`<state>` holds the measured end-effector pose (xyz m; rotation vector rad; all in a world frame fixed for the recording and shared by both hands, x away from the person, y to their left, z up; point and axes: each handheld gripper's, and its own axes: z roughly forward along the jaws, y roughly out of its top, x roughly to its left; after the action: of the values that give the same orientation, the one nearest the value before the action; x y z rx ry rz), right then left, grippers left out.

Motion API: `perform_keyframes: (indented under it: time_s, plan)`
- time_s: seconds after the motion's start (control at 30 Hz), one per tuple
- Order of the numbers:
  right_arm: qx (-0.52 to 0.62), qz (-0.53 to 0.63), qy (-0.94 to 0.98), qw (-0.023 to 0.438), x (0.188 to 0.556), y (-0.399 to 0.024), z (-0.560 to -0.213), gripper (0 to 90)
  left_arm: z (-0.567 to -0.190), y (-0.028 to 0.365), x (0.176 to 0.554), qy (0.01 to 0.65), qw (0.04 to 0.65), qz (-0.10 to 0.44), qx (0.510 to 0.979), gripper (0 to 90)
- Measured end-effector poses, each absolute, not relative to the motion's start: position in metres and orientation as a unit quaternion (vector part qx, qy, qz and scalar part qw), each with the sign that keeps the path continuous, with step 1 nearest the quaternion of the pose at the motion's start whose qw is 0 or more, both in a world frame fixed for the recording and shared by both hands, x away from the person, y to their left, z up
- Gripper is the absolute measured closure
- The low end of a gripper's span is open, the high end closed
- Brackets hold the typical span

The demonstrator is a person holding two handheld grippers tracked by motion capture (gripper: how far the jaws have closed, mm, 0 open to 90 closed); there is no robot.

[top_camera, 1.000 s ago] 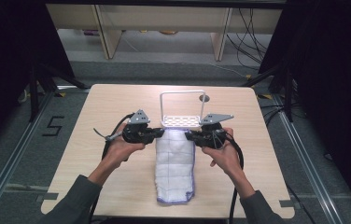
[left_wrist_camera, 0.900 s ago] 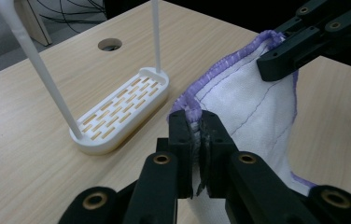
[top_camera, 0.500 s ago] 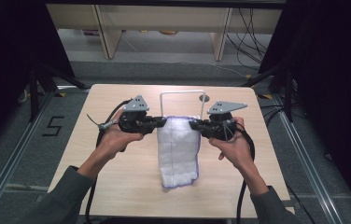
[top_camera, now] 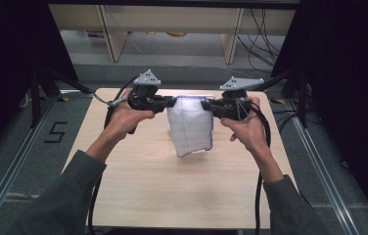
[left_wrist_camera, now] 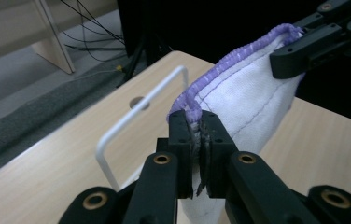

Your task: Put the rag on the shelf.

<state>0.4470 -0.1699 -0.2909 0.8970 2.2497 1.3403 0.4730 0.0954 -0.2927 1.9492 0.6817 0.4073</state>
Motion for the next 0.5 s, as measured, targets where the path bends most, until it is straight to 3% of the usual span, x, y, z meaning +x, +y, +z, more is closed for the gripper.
perform_keyframes:
  time_s: [0.5]
  plan:
    - [0.337,0.485,0.779,0.209,0.487,-0.174,-0.259,83.4,-0.256,0.083,0.508,0.287,0.497,0.199,0.794,84.5]
